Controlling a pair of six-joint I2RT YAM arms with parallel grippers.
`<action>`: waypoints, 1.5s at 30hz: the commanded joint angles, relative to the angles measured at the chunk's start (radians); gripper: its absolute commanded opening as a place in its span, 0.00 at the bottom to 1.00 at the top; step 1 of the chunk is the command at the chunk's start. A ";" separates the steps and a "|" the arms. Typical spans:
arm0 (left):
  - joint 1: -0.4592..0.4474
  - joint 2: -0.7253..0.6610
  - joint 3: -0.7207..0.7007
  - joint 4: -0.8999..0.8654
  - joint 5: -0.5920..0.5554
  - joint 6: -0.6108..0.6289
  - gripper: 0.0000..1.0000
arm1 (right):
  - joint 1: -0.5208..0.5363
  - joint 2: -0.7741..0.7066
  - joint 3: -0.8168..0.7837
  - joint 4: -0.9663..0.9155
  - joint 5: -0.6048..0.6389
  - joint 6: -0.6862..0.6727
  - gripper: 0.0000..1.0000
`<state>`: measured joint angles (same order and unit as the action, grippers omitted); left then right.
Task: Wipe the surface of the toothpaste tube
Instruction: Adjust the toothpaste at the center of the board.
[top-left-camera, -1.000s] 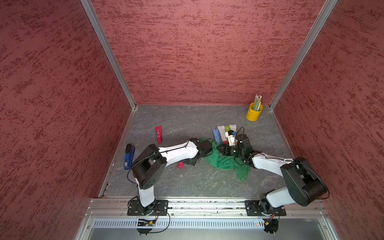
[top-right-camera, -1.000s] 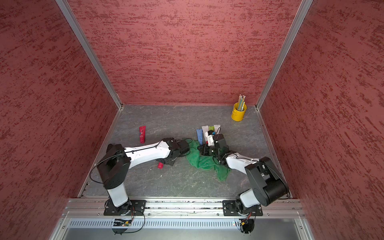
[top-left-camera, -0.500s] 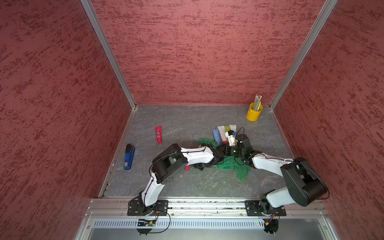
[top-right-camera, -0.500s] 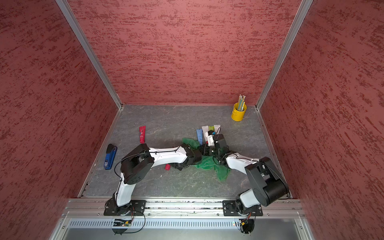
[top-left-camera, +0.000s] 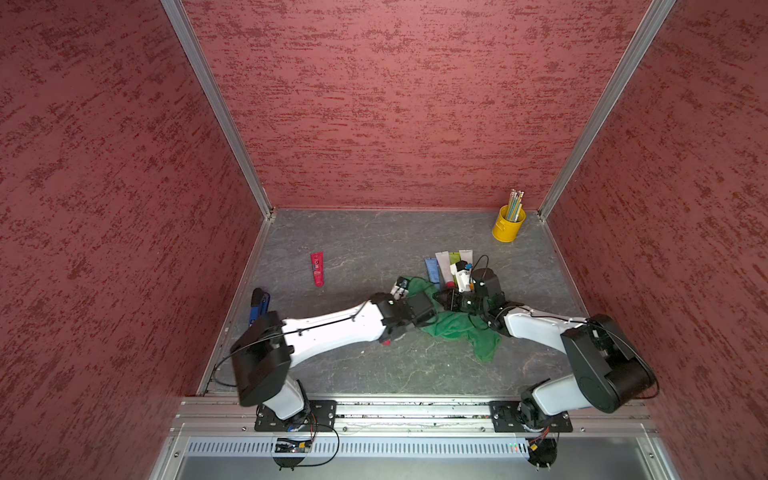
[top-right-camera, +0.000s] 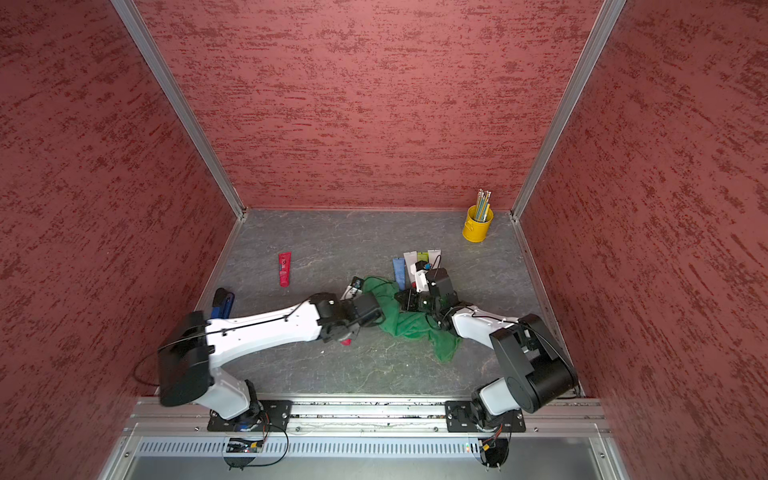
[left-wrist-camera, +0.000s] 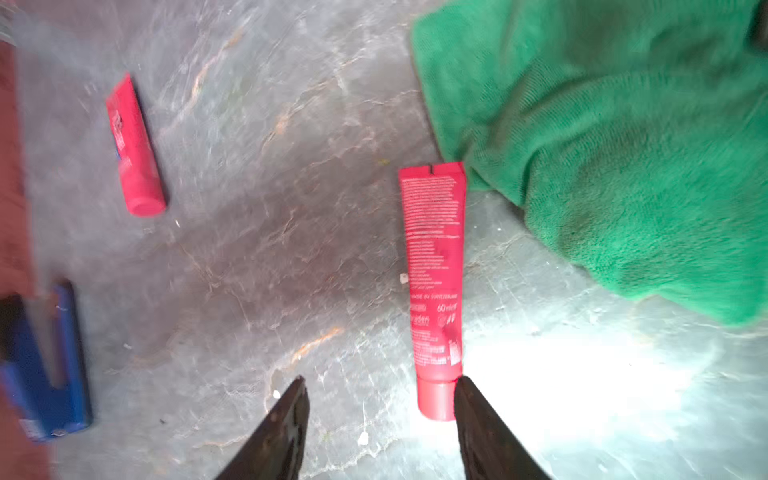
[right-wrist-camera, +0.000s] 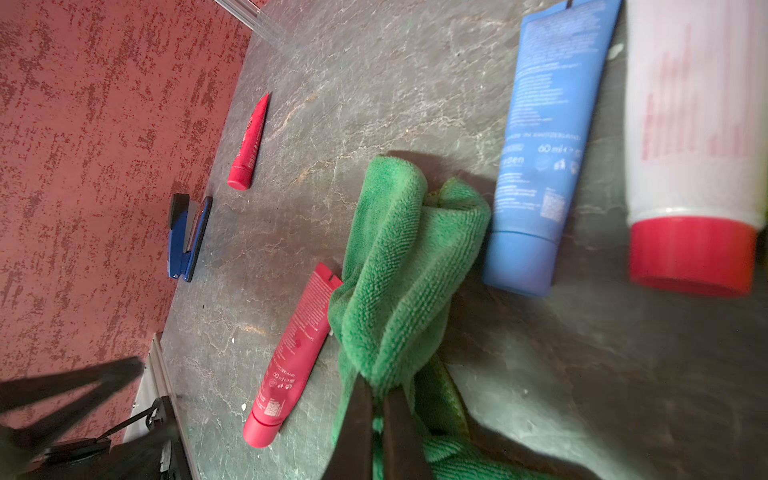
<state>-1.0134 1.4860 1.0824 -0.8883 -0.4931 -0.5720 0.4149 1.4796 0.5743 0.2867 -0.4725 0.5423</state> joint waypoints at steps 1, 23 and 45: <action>0.099 -0.118 -0.179 0.250 0.264 0.045 0.63 | -0.004 0.008 -0.001 0.022 -0.015 -0.003 0.00; 0.142 0.051 -0.271 0.328 0.391 0.079 0.46 | -0.005 -0.055 -0.013 0.033 0.001 -0.021 0.00; 0.021 -0.103 -0.398 0.422 0.420 0.215 0.33 | 0.117 0.036 0.128 -0.037 -0.036 -0.033 0.00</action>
<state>-0.9932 1.4174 0.6926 -0.5114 -0.0715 -0.3771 0.4797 1.4616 0.6647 0.2497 -0.4805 0.5331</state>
